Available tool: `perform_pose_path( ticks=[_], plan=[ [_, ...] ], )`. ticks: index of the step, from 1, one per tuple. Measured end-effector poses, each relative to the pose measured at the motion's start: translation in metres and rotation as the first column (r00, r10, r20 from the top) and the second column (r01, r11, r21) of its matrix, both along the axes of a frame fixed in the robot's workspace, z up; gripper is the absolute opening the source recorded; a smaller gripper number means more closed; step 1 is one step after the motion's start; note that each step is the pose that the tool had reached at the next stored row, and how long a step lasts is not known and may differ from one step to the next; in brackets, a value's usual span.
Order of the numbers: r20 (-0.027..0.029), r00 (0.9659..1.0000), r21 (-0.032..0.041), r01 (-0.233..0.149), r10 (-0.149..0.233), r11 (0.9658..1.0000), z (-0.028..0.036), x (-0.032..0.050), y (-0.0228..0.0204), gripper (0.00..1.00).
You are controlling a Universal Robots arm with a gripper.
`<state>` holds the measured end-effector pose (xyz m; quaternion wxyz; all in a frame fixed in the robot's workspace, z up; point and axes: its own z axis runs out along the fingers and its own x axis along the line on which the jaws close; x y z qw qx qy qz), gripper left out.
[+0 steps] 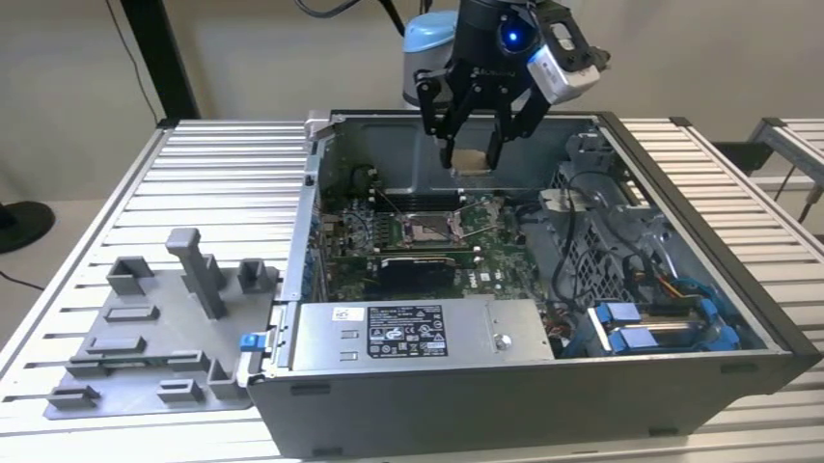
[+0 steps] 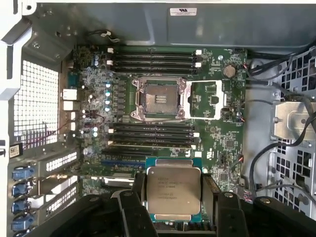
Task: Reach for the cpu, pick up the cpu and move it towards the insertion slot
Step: 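Pick up the cpu and move it towards the insertion slot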
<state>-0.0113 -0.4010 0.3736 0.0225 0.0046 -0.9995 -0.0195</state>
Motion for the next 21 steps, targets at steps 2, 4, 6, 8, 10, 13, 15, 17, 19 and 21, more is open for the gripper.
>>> perform_pose_path(
  ticks=[2, 4, 6, 8, 10, 13, 15, 17, 19, 21],
  plan=[
    [0.0, 1.0, 0.0, 0.0, 0.0, 1.0, 0.0, -0.0007, 0.0024, 0.0],
    [0.0, 1.0, 0.0, 0.0, 0.0, 1.0, 0.0, -0.0013, 0.0047, 0.0],
    [0.0, 1.0, -0.0001, 0.0, 0.0, 1.0, 0.0, -0.002, 0.007, 0.0],
    [0.0, 1.0, 0.0, 0.0, 0.0, 1.0, -0.0001, -0.0026, 0.0094, 0.0],
    [0.0, 1.0, 0.0, 0.001, -0.001, 1.0, -0.0001, -0.0033, 0.0118, 0.0],
    [0.0, 1.0, 0.0001, 0.001, -0.001, 1.0, -0.0001, -0.0041, 0.0154, 0.0],
    [0.0, 1.0, 0.0, 0.001, -0.001, 1.0, -0.0001, -0.0045, 0.0175, 0.0],
    [0.0, 1.0, 0.0, 0.001, -0.001, 1.0, -0.0001, -0.0046, 0.0195, 0.0],
    [0.0, 1.0, 0.0001, 0.001, -0.001, 1.0, -0.0002, -0.0047, 0.021, 0.0],
    [-0.0001, 1.0, -0.0001, 0.001, -0.001, 1.0, -0.0001, -0.0046, 0.0214, 0.0]
  ],
)
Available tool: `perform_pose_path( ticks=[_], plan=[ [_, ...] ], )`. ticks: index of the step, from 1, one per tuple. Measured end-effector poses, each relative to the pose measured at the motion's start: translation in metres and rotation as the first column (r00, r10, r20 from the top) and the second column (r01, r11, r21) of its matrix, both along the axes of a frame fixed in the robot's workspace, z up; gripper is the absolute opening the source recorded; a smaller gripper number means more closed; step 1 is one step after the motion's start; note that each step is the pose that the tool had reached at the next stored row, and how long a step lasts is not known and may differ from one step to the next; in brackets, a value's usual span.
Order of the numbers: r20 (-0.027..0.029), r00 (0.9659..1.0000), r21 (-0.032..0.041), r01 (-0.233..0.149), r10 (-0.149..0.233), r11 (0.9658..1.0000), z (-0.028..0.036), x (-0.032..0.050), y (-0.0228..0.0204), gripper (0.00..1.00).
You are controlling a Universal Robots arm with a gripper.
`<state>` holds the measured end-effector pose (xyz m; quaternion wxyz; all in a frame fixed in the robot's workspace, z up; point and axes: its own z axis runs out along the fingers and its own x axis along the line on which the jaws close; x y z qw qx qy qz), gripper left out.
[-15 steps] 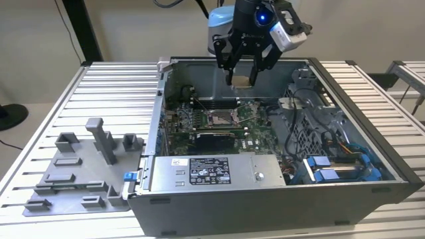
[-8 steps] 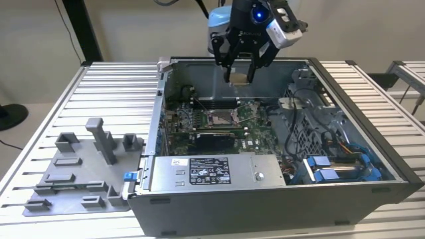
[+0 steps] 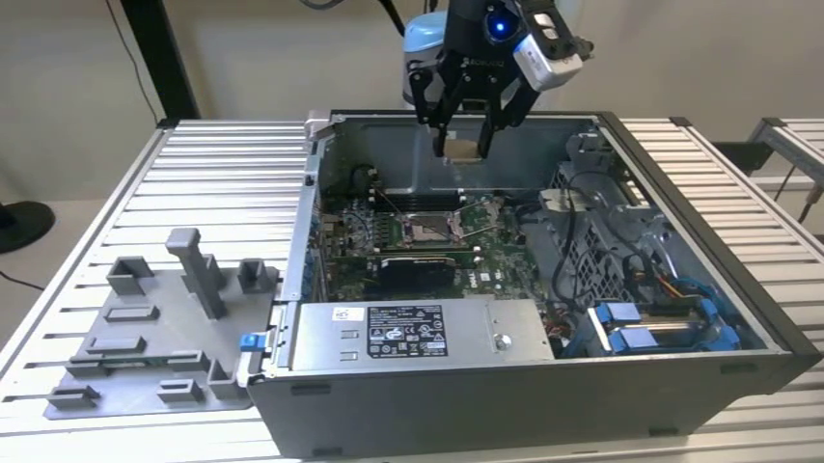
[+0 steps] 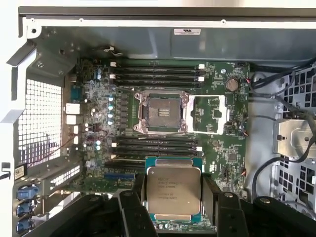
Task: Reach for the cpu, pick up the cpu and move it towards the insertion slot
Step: 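Pick up the cpu and move it towards the insertion slot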
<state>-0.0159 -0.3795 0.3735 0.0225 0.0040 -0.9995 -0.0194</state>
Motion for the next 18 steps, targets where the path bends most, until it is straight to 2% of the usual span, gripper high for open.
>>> perform_pose_path(
  ticks=[12, 15, 18],
  plan=[
    [0.0001, 1.0, 0.0001, 0.0, 0.0, 1.0, -0.0001, -0.0001, 0.0008, 0.0],
    [0.0001, 1.0, 0.0001, 0.0, 0.0, 1.0, -0.0002, 0.0, 0.0034, 0.0],
    [0.0001, 1.0, 0.0001, 0.002, -0.002, 1.0, -0.0006, -0.0003, 0.0079, 0.0]
  ],
)
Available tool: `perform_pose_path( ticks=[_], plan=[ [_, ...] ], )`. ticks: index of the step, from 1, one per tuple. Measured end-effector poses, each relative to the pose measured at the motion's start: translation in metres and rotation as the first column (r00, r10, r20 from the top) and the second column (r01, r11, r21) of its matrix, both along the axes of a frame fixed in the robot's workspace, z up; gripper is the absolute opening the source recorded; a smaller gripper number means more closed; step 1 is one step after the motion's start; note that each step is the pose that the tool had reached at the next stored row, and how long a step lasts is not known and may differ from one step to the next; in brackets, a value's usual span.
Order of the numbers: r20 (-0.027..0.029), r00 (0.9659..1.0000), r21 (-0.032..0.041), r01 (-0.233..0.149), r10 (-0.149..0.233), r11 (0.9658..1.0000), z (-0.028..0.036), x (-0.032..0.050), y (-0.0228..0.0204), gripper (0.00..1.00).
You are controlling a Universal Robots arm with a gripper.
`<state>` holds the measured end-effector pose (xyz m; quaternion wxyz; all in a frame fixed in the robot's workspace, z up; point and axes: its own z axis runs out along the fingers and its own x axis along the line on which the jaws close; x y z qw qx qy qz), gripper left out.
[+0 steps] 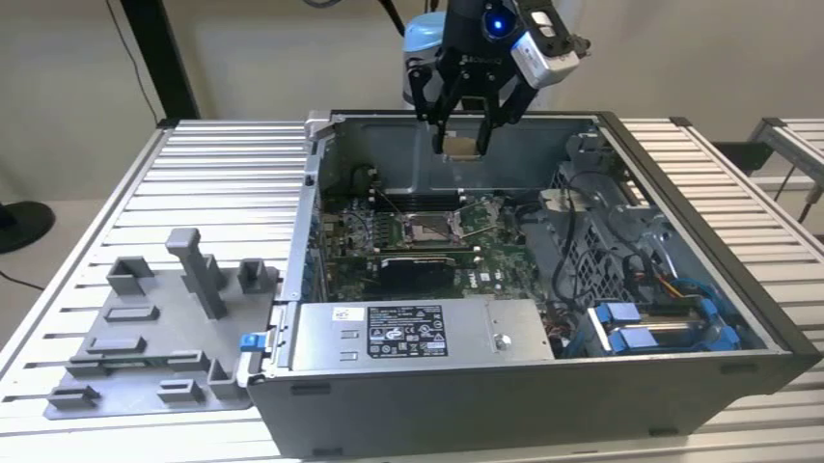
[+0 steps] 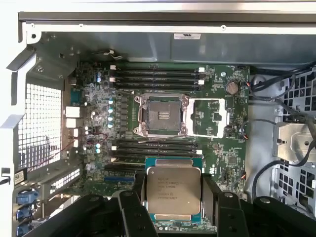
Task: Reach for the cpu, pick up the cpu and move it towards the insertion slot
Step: 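Pick up the cpu and move it towards the insertion slot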
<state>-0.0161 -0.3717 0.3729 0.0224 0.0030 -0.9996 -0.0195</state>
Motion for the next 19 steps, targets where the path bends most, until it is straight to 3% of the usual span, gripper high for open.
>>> perform_pose_path(
  ticks=[13, 16, 19],
  plan=[
    [0.0, 0.9998, 0.0, 0.021, -0.021, 0.9998, -0.0041, -0.0085, 0.0159, 0.0],
    [0.0, 0.9997, 0.0, 0.023, -0.023, 0.9997, -0.005, -0.0091, 0.0226, 0.0],
    [0.0, 0.9997, 0.0, 0.023, -0.023, 0.9997, -0.0059, -0.0091, 0.0329, 0.0]
  ],
)
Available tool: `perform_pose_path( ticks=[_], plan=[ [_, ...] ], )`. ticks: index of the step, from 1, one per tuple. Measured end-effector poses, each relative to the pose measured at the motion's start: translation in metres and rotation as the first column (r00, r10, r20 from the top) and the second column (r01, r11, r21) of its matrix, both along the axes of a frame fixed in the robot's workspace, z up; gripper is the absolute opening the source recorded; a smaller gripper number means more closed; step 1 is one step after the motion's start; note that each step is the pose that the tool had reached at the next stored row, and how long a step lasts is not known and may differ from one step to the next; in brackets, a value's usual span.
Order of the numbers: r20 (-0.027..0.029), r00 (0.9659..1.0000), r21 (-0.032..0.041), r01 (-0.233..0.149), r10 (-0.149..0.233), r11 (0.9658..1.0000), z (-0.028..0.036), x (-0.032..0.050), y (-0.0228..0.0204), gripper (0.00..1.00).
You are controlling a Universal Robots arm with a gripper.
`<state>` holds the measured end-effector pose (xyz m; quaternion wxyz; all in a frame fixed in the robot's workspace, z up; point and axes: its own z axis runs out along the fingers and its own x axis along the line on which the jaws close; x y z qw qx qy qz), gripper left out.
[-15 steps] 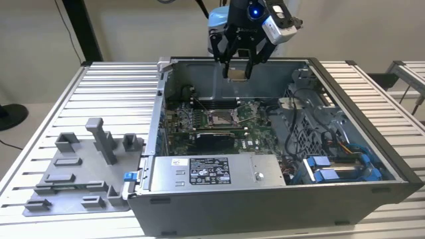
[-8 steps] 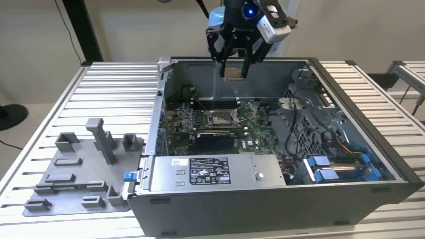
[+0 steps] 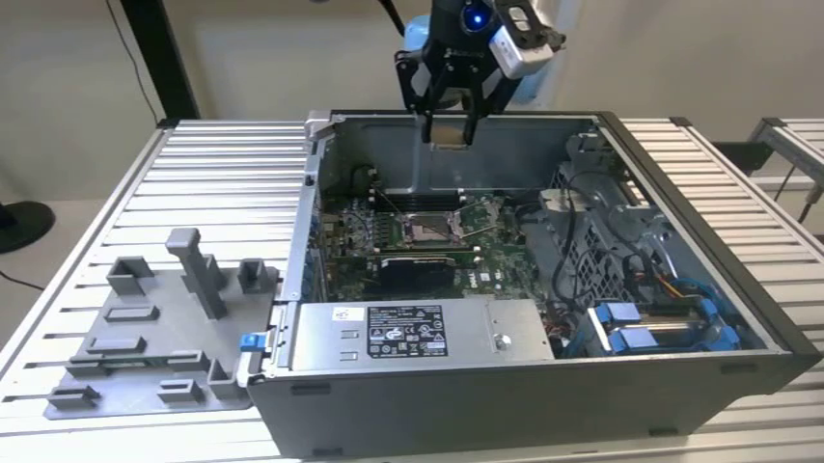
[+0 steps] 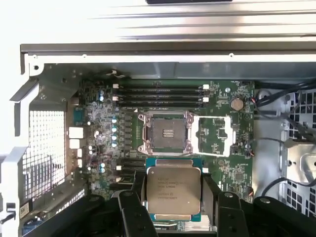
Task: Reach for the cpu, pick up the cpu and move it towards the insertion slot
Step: 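Pick up the cpu and move it towards the insertion slot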
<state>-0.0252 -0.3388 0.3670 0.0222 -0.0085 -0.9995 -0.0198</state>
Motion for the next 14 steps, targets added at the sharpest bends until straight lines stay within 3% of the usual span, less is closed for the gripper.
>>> perform_pose_path(
  ticks=[3, 6, 14],
  plan=[
    [0.0, 1.0, 0.0, 0.0, 0.0, 1.0, -0.0007, 0.0, 0.0103, 0.0],
    [-0.0001, 1.0, 0.0, 0.0, 0.0, 1.0, -0.0011, 0.0002, 0.0157, 0.0],
    [-0.0001, 1.0, -0.0018, 0.0, 0.0, 1.0, -0.0013, 0.0003, 0.0166, 0.0]
  ],
)
